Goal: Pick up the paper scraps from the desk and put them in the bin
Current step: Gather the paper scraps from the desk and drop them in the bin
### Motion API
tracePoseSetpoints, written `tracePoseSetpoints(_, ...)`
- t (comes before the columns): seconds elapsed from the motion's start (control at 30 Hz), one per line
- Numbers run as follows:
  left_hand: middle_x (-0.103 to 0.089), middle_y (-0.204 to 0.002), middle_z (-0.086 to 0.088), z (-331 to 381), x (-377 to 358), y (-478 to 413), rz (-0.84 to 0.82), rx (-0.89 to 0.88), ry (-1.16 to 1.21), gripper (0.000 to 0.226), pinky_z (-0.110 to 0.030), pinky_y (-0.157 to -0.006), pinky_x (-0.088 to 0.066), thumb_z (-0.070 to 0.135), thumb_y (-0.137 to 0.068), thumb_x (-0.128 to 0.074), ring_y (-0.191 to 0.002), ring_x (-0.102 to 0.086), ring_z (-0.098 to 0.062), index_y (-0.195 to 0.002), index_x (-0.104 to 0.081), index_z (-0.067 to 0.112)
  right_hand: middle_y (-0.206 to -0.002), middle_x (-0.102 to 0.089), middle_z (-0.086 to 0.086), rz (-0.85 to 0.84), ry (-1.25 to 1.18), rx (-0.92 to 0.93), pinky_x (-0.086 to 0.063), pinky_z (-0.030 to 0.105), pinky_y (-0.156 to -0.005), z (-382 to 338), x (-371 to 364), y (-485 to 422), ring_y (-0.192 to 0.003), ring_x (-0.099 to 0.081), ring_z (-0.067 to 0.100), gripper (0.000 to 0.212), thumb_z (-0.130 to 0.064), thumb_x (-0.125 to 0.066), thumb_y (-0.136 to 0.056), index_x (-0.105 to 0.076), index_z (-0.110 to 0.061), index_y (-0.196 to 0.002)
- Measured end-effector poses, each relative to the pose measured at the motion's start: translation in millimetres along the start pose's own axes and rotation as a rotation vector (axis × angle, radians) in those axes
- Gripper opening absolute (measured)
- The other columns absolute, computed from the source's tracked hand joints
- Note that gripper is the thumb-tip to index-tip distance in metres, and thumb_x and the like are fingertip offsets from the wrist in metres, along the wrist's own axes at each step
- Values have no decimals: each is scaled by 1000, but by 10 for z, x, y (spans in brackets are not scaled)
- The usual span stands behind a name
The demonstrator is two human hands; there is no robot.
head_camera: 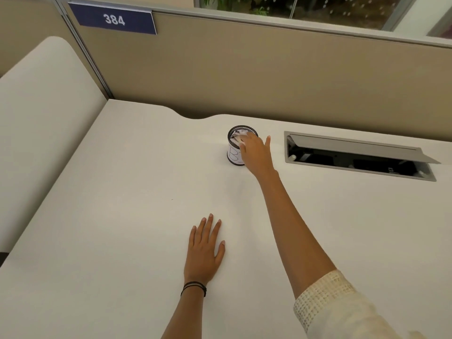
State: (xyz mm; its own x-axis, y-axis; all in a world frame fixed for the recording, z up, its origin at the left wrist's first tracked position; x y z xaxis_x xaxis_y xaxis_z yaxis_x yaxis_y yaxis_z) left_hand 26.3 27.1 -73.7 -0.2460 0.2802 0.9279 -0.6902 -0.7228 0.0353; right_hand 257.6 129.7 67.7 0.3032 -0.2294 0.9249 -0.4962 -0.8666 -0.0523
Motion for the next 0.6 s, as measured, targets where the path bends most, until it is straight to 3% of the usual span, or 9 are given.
tracePoseSetpoints(0.2, -19, -156, 0, -1, 1, 5, 3, -4, 3, 56, -36, -116, -5, 40, -94, -29, -143, -12, -16, -147, -28, 22, -144, -41, 5, 119, -335, -69, -10, 39, -118, 521, 169, 985, -136, -34, 16, 34, -11, -38, -97, -53, -13, -128)
tracePoseSetpoints(0.3, -20, -156, 0, 7, 18, 4, 16, -7, 18, 56, -34, -117, -3, 40, -94, -28, -143, -13, -17, -147, -28, 22, -140, -46, 5, 205, -359, -171, -26, 39, -115, 1058, 176, 1653, -133, -39, 16, 32, -7, -41, -96, -57, -13, -123)
tracePoseSetpoints(0.4, -22, -155, -2, 29, 39, 6, 31, -23, 12, 56, -36, -116, -5, 40, -94, -27, -143, -17, -20, -147, -30, 20, -138, -48, 5, 234, -356, -317, -31, 25, -107, 1558, 181, 2292, -131, -42, 18, 33, -2, -41, -94, -58, -12, -121)
tracePoseSetpoints(0.5, -23, -155, -3, 26, 49, 9, 42, -27, 14, 58, -38, -116, -9, 41, -94, -25, -142, -19, -22, -146, -31, 19, -139, -47, 5, 208, -306, -410, -31, 30, -110, 1916, 168, 2803, -131, -41, 21, 33, -5, -42, -95, -56, -12, -123)
tracePoseSetpoints(0.6, -23, -155, -5, 44, 51, 18, 47, -29, 12, 59, -39, -117, -8, 43, -93, -23, -143, -18, -23, -146, -31, 19, -147, -37, 2, 32, -282, -432, -22, 26, -111, 2074, 7, 3130, -138, -30, 19, 37, -14, -42, -97, -47, -18, -133)
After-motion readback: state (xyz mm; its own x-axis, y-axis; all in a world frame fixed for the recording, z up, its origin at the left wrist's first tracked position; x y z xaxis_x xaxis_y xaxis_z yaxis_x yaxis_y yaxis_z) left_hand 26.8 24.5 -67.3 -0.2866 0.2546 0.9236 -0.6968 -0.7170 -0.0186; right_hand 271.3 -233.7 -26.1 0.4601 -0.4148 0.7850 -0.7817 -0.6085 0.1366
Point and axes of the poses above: each hand's wrist, its own y-axis away from the middle knuckle, its own x-axis out of the back of the hand, z = x × y, the point moved 10 cm from there along -y, towards the middle knuckle
